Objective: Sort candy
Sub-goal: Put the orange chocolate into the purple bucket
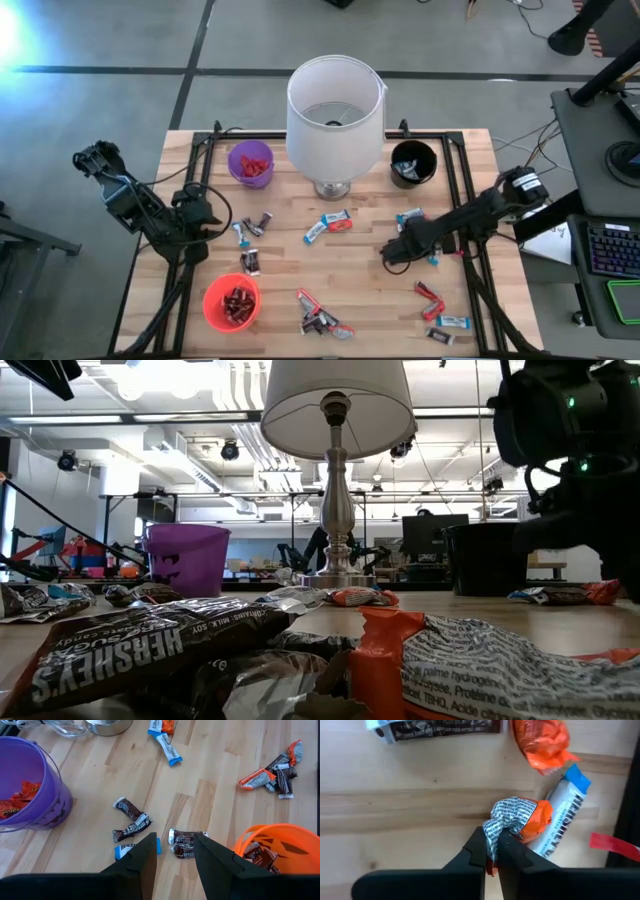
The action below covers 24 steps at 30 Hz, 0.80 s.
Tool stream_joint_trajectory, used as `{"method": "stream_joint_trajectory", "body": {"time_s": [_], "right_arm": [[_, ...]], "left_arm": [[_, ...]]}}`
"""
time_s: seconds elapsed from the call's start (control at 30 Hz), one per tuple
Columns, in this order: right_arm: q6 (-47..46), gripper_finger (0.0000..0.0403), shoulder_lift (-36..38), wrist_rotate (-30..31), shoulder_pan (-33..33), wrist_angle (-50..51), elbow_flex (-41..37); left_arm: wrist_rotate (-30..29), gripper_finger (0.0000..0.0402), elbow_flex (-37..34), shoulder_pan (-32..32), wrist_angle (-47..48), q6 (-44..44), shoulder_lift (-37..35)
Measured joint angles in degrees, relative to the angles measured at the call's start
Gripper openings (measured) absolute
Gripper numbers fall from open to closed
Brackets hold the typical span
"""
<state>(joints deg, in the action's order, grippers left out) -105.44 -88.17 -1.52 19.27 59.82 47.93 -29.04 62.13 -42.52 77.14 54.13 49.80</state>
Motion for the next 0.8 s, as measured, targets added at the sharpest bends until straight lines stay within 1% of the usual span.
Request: {"method": "stream_joint_trajectory", "body": {"time_s": [0.17,0.3,0.37,0.5,0.6,0.7,0.8], "right_arm": [[1.2,0.0013,2.8,0.2,0.3,0.1,2.0],[2.9,0.0013,4.9,2.2,1.5,0.1,5.9],[3.9,0.0013,5.6,3.9,2.3,0.1,8.7],[8.2,0.0013,6.1,8.8,3.5,-0.2,15.8],[12.6,0.0013,5.6,13.3,4.0,-0.5,21.8],[17.4,0.0013,4.9,18.7,4.1,-2.7,27.2],[24.2,0.0013,3.7,23.6,4.1,-7.1,31.6]], "left_arm": [[0.0,0.0111,0.0,0.0,0.0,0.0,0.0],[0.2,0.0111,0.0,0.0,0.0,-0.5,0.0],[1.2,0.0111,0.0,0.0,0.0,-1.0,0.0],[3.0,0.0111,0.0,0.0,0.0,-1.1,0.0],[3.0,0.0111,0.0,0.0,0.0,-1.2,0.0],[2.8,0.0111,0.0,0.0,-0.2,-2.6,0.0],[2.8,0.0115,0.4,0.0,-0.3,-2.6,0.0]]}}
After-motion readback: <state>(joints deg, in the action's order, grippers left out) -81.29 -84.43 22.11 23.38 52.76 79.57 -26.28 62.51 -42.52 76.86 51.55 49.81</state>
